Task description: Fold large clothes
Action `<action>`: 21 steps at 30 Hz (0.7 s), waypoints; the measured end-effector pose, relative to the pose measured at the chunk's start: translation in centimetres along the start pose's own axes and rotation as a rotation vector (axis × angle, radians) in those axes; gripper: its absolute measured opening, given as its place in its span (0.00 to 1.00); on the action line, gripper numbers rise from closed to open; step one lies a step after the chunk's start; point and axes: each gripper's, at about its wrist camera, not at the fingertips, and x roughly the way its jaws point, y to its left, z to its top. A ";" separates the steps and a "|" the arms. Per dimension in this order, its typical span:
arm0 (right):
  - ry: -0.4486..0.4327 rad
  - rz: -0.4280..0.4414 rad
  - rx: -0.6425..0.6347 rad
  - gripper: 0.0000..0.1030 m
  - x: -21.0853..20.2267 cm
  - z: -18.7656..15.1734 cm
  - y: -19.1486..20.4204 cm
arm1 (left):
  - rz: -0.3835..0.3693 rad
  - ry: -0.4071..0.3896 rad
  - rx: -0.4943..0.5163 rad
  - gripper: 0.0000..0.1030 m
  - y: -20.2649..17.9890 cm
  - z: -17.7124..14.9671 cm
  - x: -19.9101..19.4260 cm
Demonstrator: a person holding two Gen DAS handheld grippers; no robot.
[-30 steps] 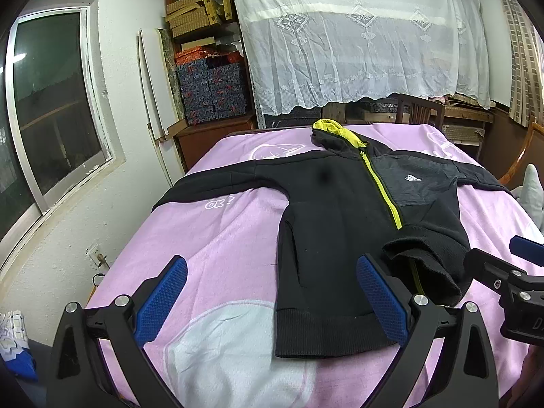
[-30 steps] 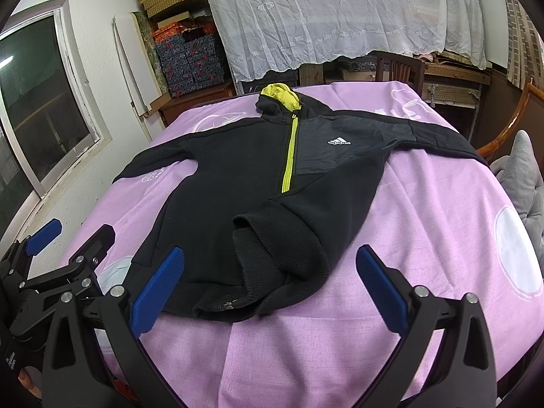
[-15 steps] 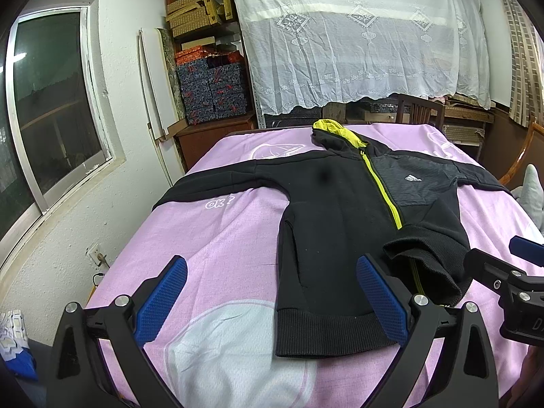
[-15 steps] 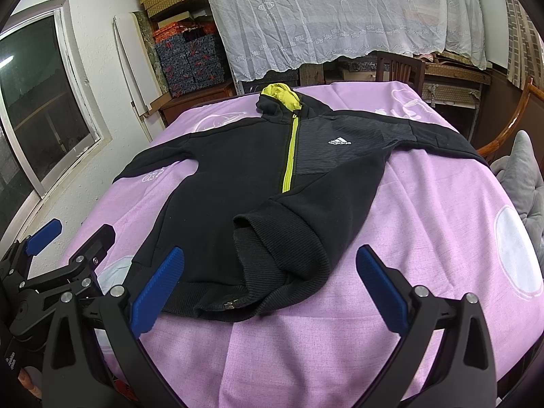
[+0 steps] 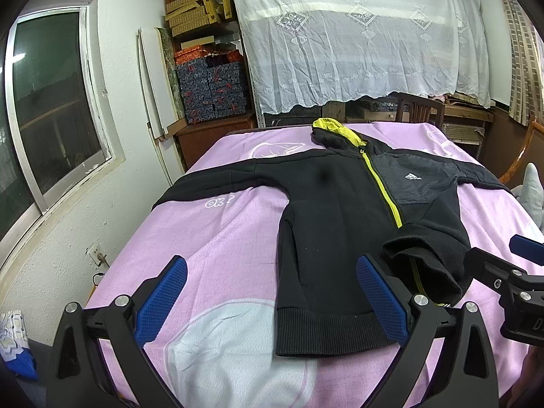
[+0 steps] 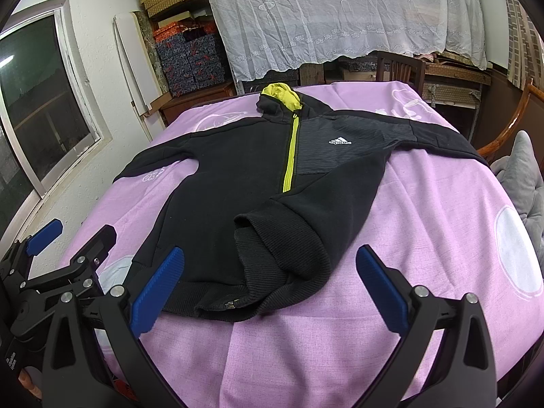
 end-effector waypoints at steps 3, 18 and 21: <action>0.000 -0.001 -0.001 0.96 0.0 0.0 0.0 | 0.001 0.001 0.000 0.97 -0.1 -0.2 -0.1; 0.001 -0.001 -0.001 0.96 -0.1 0.1 0.0 | 0.000 0.003 0.002 0.97 0.0 -0.2 0.1; 0.001 0.000 0.000 0.96 -0.1 0.1 0.0 | 0.000 0.003 0.002 0.97 -0.1 -0.2 0.1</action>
